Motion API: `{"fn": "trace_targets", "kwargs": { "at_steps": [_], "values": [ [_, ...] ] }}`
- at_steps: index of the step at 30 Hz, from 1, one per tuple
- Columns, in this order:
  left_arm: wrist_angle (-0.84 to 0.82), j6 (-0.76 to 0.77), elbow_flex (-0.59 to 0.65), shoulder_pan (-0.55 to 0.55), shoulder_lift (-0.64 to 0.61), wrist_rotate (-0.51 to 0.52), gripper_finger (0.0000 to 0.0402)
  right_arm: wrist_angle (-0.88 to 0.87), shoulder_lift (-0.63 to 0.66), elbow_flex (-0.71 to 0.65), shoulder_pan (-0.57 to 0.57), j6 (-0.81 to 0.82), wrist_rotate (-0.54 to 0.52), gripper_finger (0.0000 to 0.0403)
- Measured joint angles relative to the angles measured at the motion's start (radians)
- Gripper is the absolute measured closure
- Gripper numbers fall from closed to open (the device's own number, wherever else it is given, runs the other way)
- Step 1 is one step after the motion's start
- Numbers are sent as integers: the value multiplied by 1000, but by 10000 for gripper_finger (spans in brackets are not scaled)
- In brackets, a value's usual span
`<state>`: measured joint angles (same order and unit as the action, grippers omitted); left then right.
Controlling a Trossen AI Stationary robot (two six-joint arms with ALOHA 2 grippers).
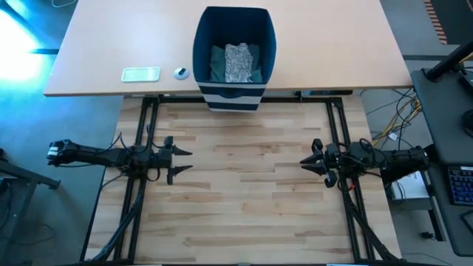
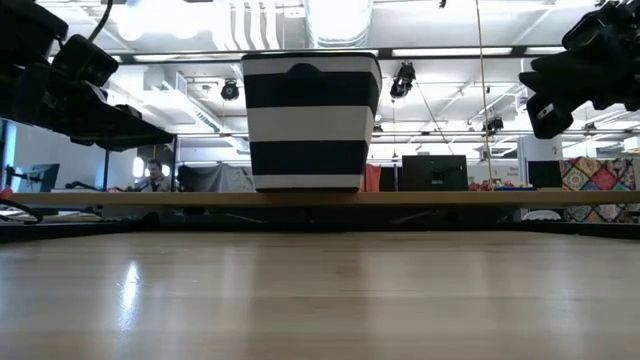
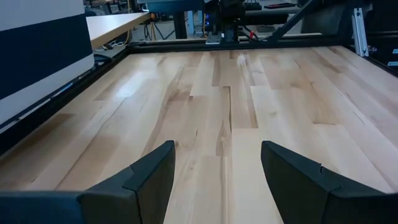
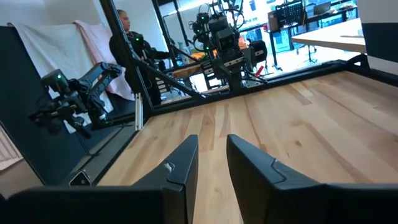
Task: Fold Laundry from Bin
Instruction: Return to Home Position
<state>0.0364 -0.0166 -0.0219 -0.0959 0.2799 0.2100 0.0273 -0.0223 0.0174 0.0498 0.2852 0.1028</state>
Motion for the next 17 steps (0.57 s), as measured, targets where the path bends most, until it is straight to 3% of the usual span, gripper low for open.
{"fn": "trace_targets", "kwargs": {
  "at_steps": [17],
  "values": [
    [0,0,0,0,0,0,180,0,0,0,0,0,0,324]
  ]
}}
